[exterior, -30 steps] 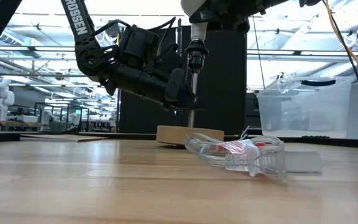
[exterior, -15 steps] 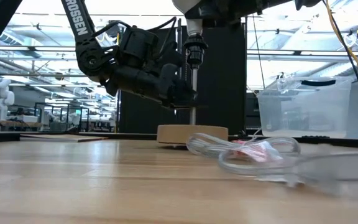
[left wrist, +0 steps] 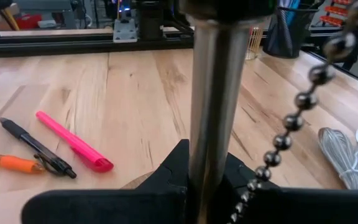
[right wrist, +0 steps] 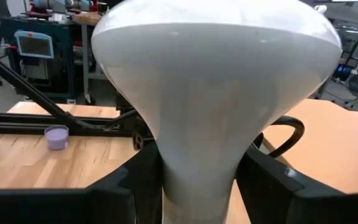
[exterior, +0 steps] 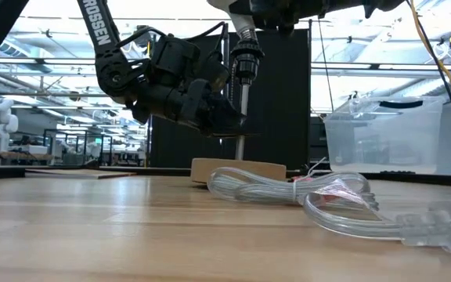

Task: Screw lightbulb
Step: Remove the white lightbulb from the desk lamp

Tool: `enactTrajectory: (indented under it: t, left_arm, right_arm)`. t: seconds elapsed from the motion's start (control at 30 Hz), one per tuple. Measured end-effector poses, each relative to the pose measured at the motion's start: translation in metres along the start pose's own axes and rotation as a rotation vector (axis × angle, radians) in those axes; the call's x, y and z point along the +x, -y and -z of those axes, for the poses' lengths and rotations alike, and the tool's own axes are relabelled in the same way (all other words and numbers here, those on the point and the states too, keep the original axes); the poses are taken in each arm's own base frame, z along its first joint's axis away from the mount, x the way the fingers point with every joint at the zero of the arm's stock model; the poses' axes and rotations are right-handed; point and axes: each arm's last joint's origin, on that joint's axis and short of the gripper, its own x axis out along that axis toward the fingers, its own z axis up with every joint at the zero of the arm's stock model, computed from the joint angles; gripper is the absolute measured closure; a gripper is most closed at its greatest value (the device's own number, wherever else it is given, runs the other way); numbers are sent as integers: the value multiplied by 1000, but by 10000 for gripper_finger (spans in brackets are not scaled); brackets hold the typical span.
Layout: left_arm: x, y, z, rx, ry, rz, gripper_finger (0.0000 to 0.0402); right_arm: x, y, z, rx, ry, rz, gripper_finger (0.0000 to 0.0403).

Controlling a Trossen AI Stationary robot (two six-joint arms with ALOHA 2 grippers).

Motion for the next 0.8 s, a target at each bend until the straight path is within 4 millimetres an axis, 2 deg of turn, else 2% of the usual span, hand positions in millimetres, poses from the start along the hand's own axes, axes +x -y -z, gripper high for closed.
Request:
enactTrajectory:
  t: [0.23,0.37,0.57,0.8]
  left_arm:
    - [-1,-2,0,-7,-2,-50,377]
    - [-1,-3,0,-17,-2,-82,376]
    - [-1,-4,-3,-17,26,-93,334]
    - [-1,-5,-9,-115,93,-97,299]
  right_arm:
    - [-2,0,-2,-20,10,-37,227]
    - [-8,2,-10,-19,40,-52,227]
    - [-18,5,-19,-31,59,-57,227]
    - [-20,5,-19,-45,43,-59,227]
